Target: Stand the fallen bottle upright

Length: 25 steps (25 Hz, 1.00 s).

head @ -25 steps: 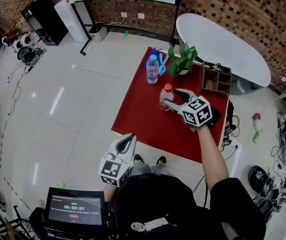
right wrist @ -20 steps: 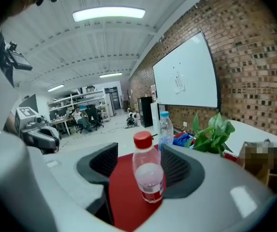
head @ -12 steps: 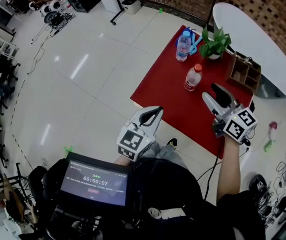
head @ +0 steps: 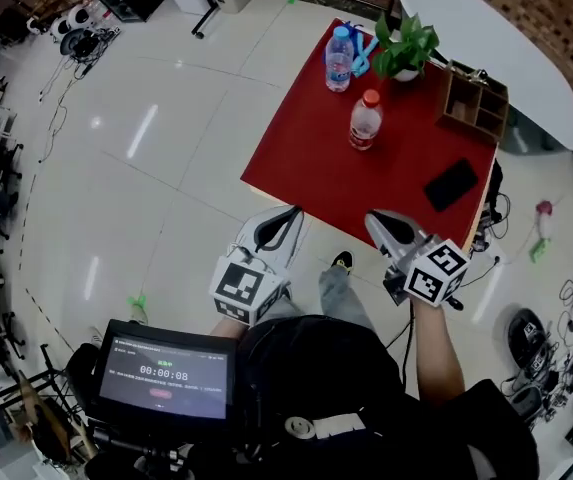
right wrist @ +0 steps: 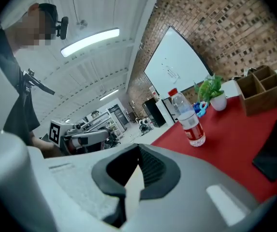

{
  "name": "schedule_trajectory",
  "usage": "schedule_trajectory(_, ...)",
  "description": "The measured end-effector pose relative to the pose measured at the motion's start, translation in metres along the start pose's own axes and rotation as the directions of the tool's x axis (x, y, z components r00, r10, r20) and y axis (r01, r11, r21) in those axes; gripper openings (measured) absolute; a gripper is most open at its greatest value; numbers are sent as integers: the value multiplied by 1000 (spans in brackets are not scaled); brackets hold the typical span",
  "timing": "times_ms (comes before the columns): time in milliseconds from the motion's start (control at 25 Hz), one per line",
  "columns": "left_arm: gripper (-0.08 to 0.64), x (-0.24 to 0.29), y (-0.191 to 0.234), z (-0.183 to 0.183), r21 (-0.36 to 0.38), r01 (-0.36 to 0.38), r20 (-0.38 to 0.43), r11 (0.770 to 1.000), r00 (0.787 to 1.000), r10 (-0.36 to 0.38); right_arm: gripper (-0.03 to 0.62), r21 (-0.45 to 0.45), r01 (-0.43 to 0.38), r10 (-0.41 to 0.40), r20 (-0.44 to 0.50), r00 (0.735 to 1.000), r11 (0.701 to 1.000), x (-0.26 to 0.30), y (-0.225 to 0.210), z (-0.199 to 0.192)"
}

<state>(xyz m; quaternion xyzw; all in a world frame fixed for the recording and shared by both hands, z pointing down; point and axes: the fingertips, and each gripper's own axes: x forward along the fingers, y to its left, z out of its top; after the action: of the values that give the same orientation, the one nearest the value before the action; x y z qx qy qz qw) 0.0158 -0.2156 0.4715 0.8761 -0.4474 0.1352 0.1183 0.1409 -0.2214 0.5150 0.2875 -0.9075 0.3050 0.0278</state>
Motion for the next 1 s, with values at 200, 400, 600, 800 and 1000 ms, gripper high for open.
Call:
schedule_trajectory(200, 6, -23, -4, -10, 11, 49, 26, 999, 998, -49, 3, -12, 5, -5, -13, 1000, 1000, 1, 37, -22)
schedule_trajectory(400, 6, -104, -3, -28, 8, 88, 81, 996, 993, -89, 3, -81, 16, -16, 2, 1000, 997, 20, 128, -51)
schedule_trajectory(600, 6, -191, -15, -55, -9, 141, 112, 990, 984, -139, 3, -142, 25, -27, -15, 1000, 990, 26, 224, -102)
schedule_trajectory(800, 6, -254, -15, -72, -13, 143, 109, 990, 984, -140, 3, -190, 22, -25, -13, 1000, 981, 26, 300, -120)
schedule_trajectory(1000, 6, -275, -32, -60, -4, 143, 138, 990, 980, -141, 3, -232, 52, -45, 38, 998, 971, 8, 329, -109)
